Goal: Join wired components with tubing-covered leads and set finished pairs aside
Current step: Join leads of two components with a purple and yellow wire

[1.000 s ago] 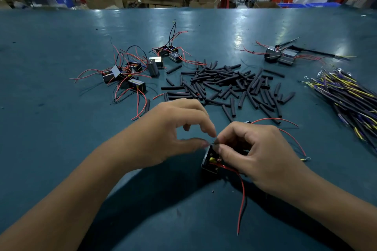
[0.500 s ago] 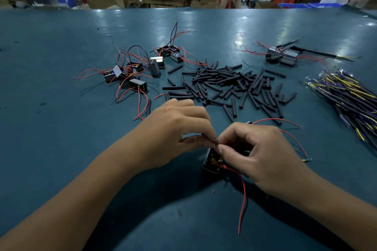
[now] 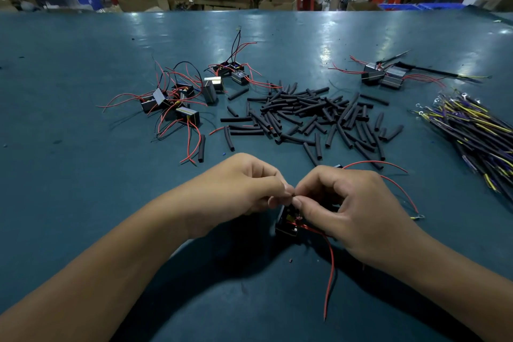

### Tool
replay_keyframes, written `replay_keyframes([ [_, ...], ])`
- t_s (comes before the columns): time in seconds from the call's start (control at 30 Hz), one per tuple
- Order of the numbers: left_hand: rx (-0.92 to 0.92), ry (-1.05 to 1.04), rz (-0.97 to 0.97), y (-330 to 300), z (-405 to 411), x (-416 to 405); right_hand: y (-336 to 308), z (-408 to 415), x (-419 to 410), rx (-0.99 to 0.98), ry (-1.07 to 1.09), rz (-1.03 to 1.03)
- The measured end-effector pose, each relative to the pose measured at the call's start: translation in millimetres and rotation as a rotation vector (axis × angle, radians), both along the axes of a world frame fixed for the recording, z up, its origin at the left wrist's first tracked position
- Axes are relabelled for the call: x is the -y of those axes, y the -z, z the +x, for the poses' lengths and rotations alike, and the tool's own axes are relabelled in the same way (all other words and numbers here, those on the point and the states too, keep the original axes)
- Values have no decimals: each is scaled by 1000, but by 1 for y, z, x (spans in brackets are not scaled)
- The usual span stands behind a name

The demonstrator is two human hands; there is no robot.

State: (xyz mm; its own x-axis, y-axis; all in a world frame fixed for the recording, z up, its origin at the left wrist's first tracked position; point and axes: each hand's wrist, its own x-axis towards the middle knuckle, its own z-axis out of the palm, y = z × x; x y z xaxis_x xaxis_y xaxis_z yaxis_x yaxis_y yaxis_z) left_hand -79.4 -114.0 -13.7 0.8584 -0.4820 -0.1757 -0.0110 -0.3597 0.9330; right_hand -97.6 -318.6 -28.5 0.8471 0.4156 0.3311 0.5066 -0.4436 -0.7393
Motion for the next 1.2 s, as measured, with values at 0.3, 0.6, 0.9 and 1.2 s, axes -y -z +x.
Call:
replay_keyframes([
  [0.3, 774, 151, 241, -12, 5, -21, -1, -1, 1, -13, 10, -1],
  [0.6, 966, 127, 254, -6, 8, -17, -2, 0, 2, 1, 10, -20],
  [0.9, 1120, 147, 324, -5, 8, -13, -2, 0, 2, 12, 12, -26],
  [1.2, 1027, 188, 419, -3, 6, -7, -1, 1, 3, 12, 4, -38],
])
